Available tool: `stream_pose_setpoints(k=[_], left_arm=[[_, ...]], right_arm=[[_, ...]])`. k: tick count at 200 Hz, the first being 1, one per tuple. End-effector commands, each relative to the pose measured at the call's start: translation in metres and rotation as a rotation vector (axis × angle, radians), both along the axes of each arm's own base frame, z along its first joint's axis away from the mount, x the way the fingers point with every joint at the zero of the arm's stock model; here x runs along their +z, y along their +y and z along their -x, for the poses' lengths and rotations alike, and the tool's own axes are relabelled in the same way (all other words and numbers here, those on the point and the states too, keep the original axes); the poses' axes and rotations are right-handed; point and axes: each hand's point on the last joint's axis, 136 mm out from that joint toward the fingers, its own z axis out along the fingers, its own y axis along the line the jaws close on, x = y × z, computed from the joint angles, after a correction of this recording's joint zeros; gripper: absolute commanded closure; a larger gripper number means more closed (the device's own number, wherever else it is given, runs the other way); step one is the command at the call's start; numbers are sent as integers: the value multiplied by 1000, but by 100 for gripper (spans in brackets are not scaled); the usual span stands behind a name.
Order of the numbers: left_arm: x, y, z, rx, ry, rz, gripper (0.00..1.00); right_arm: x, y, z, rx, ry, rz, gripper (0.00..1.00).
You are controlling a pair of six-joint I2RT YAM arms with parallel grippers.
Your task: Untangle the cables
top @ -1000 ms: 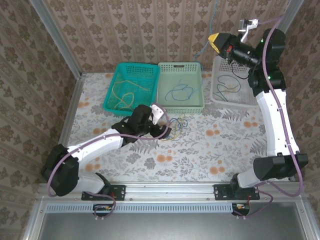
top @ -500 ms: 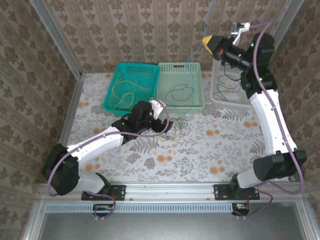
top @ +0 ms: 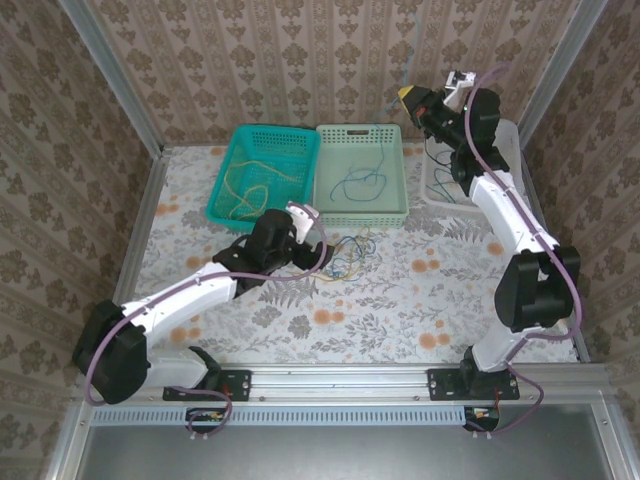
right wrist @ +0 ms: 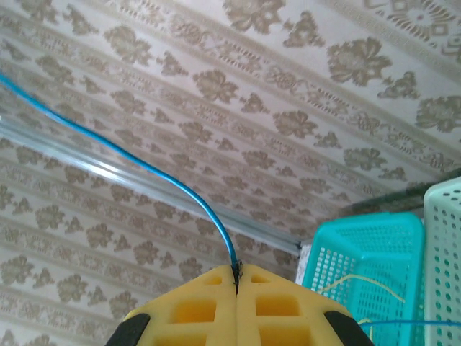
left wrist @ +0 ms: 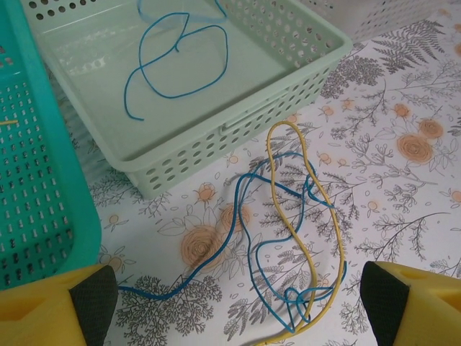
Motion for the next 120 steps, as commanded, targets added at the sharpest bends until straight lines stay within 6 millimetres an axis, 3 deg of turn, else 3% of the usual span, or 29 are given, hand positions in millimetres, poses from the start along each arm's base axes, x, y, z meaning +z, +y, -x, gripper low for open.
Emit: stream_pose_setpoints(k=[1,32,60,82,120], left_arm=[[-2,11,4,28,17,-4,9],[-5,20,5,50,13,-14,9],[-5,27,3,71,14,-10,8],[-9,29,4,72,23,-16,8],[-12,30,4,80,35,-13,8]], right_arm=[[-8,-11,-26,-78,-51,-74,100],[-50,11,-47,-25,57,-13,100],[-123,41,-52,57,259,129,100],[-168,62,-52,147,389,187,100],[-250,68,-49,173,662,323,100]])
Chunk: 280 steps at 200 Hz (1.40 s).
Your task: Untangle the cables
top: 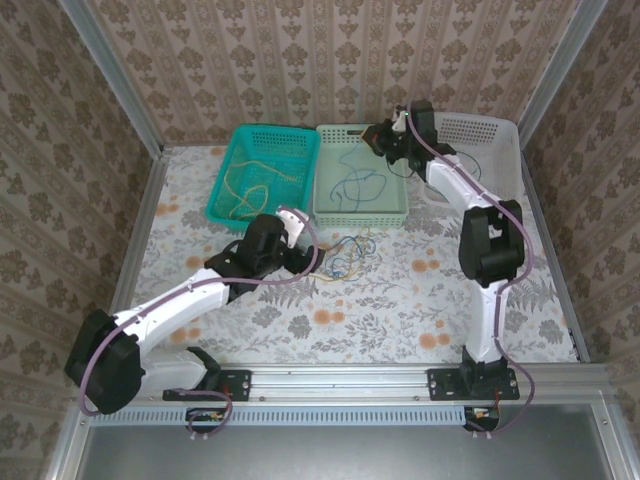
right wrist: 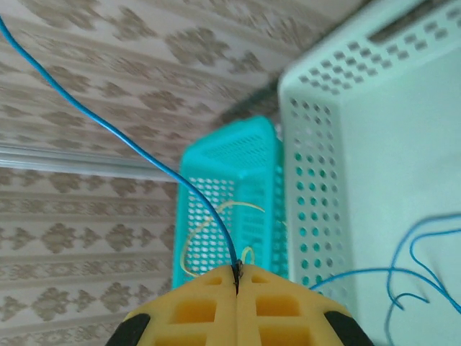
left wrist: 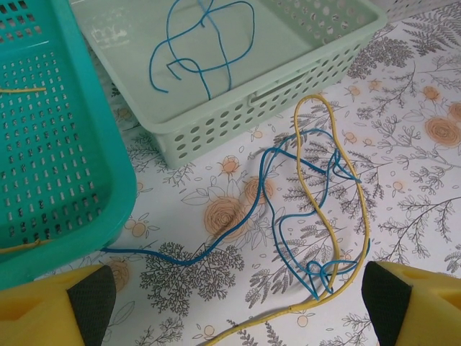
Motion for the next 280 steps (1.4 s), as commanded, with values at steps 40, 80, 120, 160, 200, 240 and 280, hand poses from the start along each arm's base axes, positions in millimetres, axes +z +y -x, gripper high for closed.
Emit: stream_pose_setpoints(k=[40,80,120,160,200,240,280], left_arm=[[-2,9,2,33,16,-1,8],[-2,12,2,39,17,0,8],[-1,9,2,32,22,9,8],[-2,10,2,37,27,11,8],[-3,9,0,43,33,12,7],[-11,-1,3,2,80,8,16],[-24,-7,2,-5,128,0,18]], right_arm=[[-115,-10,18,12,355,160,100],[-134,-16,34,56,425,251,95],[-122,-30,42,72,367,369,31],[-62,-31,41,70,210,387,15],[-5,-27,50,84,81,388,11],[21,-29,72,125,32,425,12],[21,-21,118,246,4,504,17]])
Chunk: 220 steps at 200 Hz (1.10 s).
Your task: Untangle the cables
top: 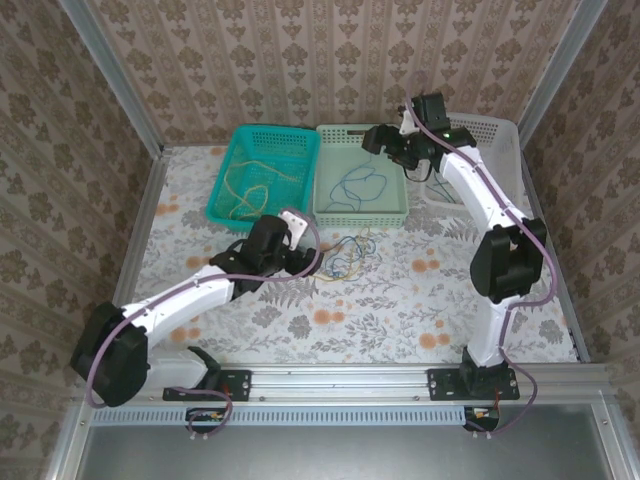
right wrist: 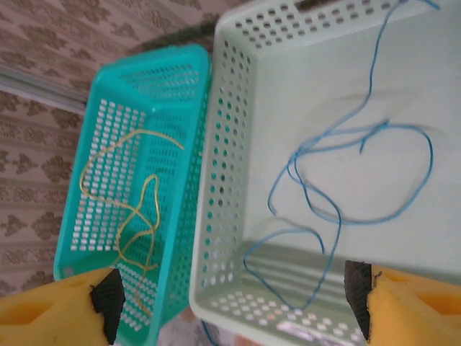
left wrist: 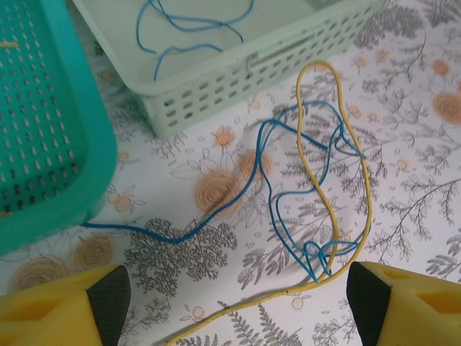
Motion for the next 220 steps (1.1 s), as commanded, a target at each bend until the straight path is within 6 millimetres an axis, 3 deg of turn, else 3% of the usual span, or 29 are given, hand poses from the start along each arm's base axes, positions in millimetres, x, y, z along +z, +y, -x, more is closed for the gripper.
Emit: stream_pose_setpoints(k=[1,30,58,77,93,139,167,196,200,220], left_arm=[[2,-6,-1,-6,33,22,18],[0,-14,0,-30,59,34,20],[-4,-22,-2,-42,84,51,22],[-1,-36,-3,-77,107,91,26],[-1,-51,-1,-116,137,126,28],[-13,-100,2,-204,245,167,33],[-25,-116,-10,-182,324,191,41],[-32,-127,-14,-187,366,188,42],[-32,-128,-15,-189,370,192,42],[-41,-135,-17,-192,408,188,44]], right_arm=[[-5,6,39,108,15,85,17],[-28,8,89,176,26,132,27],[-69,4,136,178,136,190,32],[-95,-5,157,127,186,217,33],[-110,-6,167,89,207,163,38],[-138,7,167,57,210,36,50],[-144,4,171,29,189,16,53],[-152,-8,179,-12,182,30,54],[-144,-9,179,-16,157,21,54],[-146,-12,184,-19,161,21,53]])
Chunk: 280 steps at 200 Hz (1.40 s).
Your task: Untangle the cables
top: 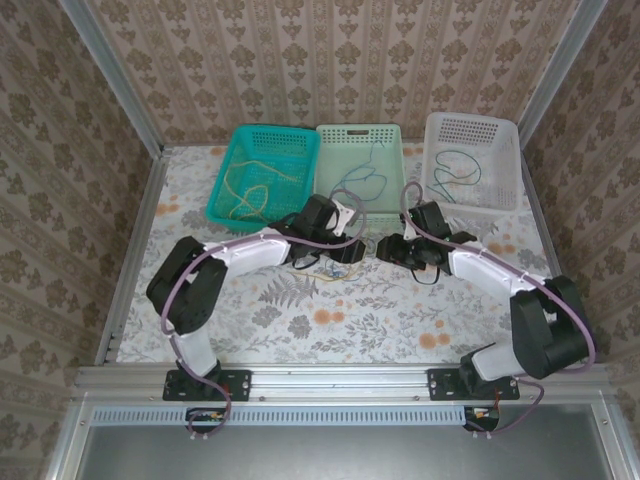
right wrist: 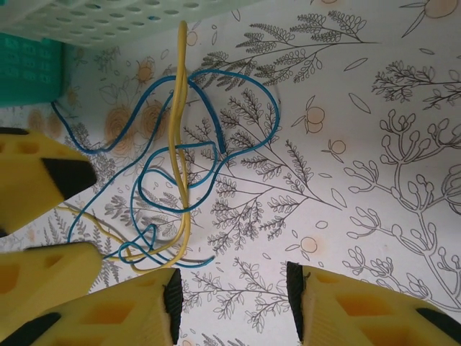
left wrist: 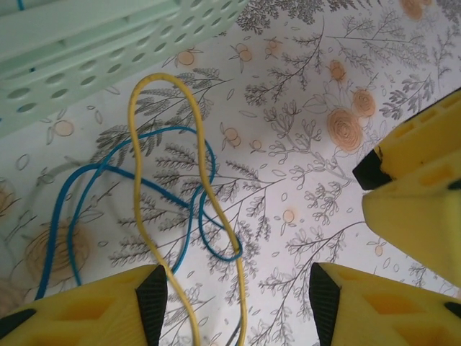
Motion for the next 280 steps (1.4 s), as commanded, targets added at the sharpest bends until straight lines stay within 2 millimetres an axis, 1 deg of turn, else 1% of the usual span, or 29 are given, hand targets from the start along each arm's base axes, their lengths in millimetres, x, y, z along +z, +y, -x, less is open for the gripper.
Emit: stream_pose_setpoints(k=[1,22,67,83,104,127,148,165,186,209,220,244,280], left_arm=[[2,-11,-1,-9,64,29,44],[-3,-15,-4,0,80,31,49],[-18,-13,-5,14,113,-7,51],[-20,-13,-6,14,111,-5,52],[-19,-14,-9,19,95,-6,60],[-20,-14,-13,19,87,-8,63],[-21,-14,-16,24,94,1,72],[-21,-13,-16,20,91,1,74],[-22,-12,-14,17,92,-1,85],[-17,-10,-13,20,76,8,97],[-12,-9,-13,20,63,13,100],[0,-6,-11,15,38,22,100],[27,-2,-7,14,-14,40,100]], right_arm=[[13,-4,-5,-36,-60,-20,53],[12,-7,-2,-39,-59,-16,53],[18,-13,-5,-56,-77,-23,52],[19,-13,-4,-56,-77,-28,52],[19,-15,-3,-60,-77,-27,52],[17,-17,-1,-65,-73,-22,52],[19,-20,1,-70,-77,-19,52],[21,-22,2,-74,-82,-13,51],[23,-25,2,-78,-86,-8,51],[24,-24,1,-75,-87,-10,51],[24,-22,0,-67,-92,-18,51],[23,-20,-1,-62,-91,-28,51],[21,-16,1,-44,-101,-19,51]])
